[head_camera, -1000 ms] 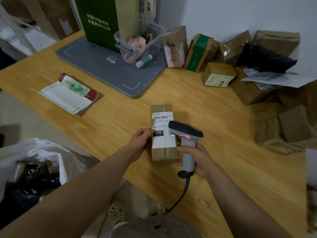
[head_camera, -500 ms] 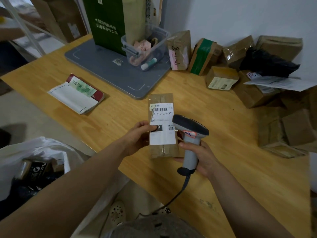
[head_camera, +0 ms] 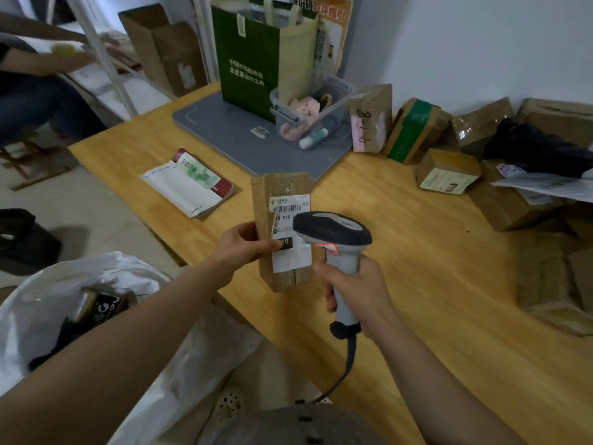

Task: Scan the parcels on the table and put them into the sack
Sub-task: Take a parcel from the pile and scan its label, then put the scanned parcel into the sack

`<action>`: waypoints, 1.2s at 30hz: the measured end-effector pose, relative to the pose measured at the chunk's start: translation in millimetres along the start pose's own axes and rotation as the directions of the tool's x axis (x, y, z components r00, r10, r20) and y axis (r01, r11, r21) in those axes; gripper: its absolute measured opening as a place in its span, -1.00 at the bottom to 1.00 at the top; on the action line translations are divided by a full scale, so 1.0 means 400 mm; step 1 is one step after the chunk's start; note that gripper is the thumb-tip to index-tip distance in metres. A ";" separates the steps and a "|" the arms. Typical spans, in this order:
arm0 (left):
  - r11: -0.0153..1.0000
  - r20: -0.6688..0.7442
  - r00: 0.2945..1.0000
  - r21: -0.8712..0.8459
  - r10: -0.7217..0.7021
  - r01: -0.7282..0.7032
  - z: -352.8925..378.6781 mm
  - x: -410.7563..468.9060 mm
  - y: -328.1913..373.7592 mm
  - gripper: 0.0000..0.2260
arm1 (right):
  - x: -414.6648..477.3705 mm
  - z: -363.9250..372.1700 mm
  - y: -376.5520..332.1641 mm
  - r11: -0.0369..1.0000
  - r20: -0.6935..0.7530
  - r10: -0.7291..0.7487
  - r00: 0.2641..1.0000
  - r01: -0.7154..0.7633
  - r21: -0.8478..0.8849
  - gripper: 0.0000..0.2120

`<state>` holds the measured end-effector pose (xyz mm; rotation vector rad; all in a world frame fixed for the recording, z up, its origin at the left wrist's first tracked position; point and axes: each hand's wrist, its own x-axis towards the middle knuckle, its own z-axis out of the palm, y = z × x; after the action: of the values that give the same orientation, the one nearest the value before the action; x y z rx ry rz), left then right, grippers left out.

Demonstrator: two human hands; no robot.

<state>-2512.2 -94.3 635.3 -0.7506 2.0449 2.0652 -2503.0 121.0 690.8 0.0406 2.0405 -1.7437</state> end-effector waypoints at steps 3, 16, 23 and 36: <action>1.000 -0.045 0.999 0.000 0.002 -0.002 -0.029 -0.008 0.000 -0.43 | -0.001 0.024 -0.009 0.996 0.014 -0.006 1.000 0.007 -0.089 -0.89; 0.997 -0.171 0.984 -0.070 -0.039 0.028 -0.111 -0.039 -0.021 -0.38 | 0.002 0.103 -0.042 0.975 0.080 -0.036 0.996 0.053 -0.215 -0.85; 0.994 -0.189 0.981 -0.105 -0.039 0.020 -0.132 -0.055 -0.024 -0.43 | 0.005 0.128 -0.036 0.972 0.114 -0.043 0.993 0.068 -0.226 -0.88; 0.964 -0.177 0.976 -0.255 -0.126 0.078 -0.195 -0.091 -0.055 -0.60 | 0.020 0.178 -0.039 0.990 0.163 -0.101 0.981 0.116 -0.085 -0.88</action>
<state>-2451.6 -159.5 635.1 -1.1125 1.8096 2.2935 -2492.4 48.6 695.4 -0.2360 2.0387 -1.6539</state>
